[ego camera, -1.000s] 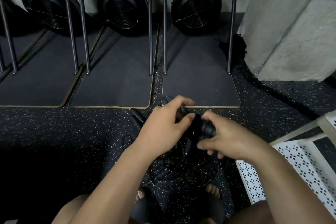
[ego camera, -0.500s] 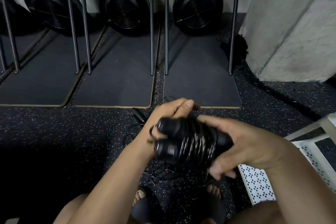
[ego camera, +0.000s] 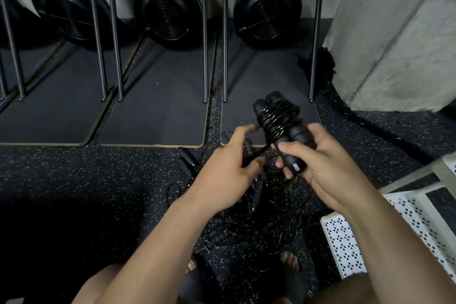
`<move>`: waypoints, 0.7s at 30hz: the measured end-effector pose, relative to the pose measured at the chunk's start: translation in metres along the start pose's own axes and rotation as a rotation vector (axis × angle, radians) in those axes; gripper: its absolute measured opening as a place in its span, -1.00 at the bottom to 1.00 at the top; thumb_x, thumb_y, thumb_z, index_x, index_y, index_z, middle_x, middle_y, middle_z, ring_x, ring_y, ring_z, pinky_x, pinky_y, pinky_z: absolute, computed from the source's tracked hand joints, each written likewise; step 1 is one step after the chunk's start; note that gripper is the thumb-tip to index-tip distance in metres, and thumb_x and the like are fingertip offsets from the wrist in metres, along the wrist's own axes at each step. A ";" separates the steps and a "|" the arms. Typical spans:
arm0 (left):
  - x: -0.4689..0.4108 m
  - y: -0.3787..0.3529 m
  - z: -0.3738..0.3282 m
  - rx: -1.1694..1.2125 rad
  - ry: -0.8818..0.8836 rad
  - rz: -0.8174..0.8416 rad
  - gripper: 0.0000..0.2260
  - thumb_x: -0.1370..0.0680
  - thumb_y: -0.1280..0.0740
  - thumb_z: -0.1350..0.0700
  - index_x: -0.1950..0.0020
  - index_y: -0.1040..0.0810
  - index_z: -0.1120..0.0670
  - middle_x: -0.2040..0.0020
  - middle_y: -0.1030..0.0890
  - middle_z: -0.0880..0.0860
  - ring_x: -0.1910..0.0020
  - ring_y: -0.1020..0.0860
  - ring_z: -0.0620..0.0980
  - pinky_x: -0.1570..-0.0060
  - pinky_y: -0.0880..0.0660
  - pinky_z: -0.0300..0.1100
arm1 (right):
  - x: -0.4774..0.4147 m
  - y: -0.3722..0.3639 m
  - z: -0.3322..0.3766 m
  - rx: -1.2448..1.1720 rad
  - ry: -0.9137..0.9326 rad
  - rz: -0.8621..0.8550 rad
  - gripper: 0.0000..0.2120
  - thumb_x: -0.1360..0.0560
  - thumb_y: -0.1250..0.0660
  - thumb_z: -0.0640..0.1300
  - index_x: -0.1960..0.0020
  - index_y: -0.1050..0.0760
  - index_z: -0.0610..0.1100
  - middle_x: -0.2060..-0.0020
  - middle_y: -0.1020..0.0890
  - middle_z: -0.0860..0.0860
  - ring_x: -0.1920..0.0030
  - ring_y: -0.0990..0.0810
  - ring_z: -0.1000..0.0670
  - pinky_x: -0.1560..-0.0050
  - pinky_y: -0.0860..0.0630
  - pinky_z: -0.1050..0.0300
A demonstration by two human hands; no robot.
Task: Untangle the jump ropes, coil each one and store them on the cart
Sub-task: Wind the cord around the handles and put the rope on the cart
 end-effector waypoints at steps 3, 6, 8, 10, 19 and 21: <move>0.001 -0.002 -0.003 -0.036 -0.021 0.033 -0.39 -0.63 -0.44 0.04 -0.56 -0.22 -0.30 0.34 -0.57 0.02 0.41 -0.50 -0.07 0.35 -0.40 -0.13 | -0.005 0.011 -0.006 0.255 0.016 -0.084 -0.72 -0.61 -0.46 -0.26 -0.20 -0.41 -0.12 0.01 -0.72 -0.19 0.21 -0.72 -0.13 0.31 -0.58 0.00; 0.001 -0.004 -0.006 -0.093 -0.060 0.047 -0.37 -0.60 -0.46 0.07 -0.56 -0.25 -0.28 0.29 -0.62 -0.07 0.32 -0.55 -0.10 0.23 -0.47 -0.13 | -0.005 0.009 -0.015 0.551 -0.017 -0.047 -0.72 -0.60 -0.48 -0.18 -0.15 -0.39 -0.07 0.11 -0.72 -0.07 0.24 -0.76 -0.12 0.32 -0.65 -0.04; 0.003 -0.004 -0.007 -0.128 -0.072 0.050 -0.36 -0.58 -0.47 0.08 -0.56 -0.27 -0.27 0.29 -0.61 -0.09 0.30 -0.56 -0.07 0.17 -0.52 -0.10 | -0.005 0.005 -0.018 0.734 -0.024 -0.012 -0.71 -0.60 -0.48 -0.13 -0.13 -0.36 -0.04 0.12 -0.71 -0.03 0.28 -0.75 -0.06 0.32 -0.68 -0.04; 0.003 -0.003 -0.007 -0.137 -0.069 0.061 -0.36 -0.56 -0.48 0.07 -0.54 -0.30 -0.29 0.34 -0.58 -0.08 0.35 -0.52 -0.10 0.22 -0.50 -0.09 | -0.007 0.004 -0.021 0.885 -0.037 0.010 -0.70 -0.60 -0.47 -0.09 -0.11 -0.32 -0.01 0.14 -0.71 -0.03 0.36 -0.72 0.03 0.34 -0.65 0.00; 0.002 -0.006 0.006 0.029 -0.057 0.170 -0.39 -0.46 -0.64 -0.09 -0.41 -0.44 -0.37 0.24 -0.62 0.07 0.29 -0.56 -0.04 0.17 -0.53 -0.03 | 0.026 -0.028 -0.067 1.008 -0.324 0.591 -0.58 -0.60 -0.48 -0.12 -0.26 -0.33 0.20 -0.03 -0.69 0.05 0.21 -0.72 0.07 0.32 -0.58 0.11; 0.003 -0.005 0.003 0.054 -0.066 0.182 -0.39 -0.45 -0.64 -0.11 -0.43 -0.47 -0.34 0.29 -0.60 -0.03 0.35 -0.48 -0.16 0.26 -0.46 -0.11 | 0.038 -0.036 -0.063 0.965 -0.331 0.703 -0.50 -0.60 -0.49 -0.12 -0.39 -0.37 0.24 -0.02 -0.71 0.09 0.16 -0.73 0.08 0.25 -0.60 0.08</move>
Point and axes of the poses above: each hand's wrist, its own x-axis away from the middle knuckle, its own y-axis out of the back of the hand, z = x × y, the point moved 9 cm from there along -x, towards the middle knuckle
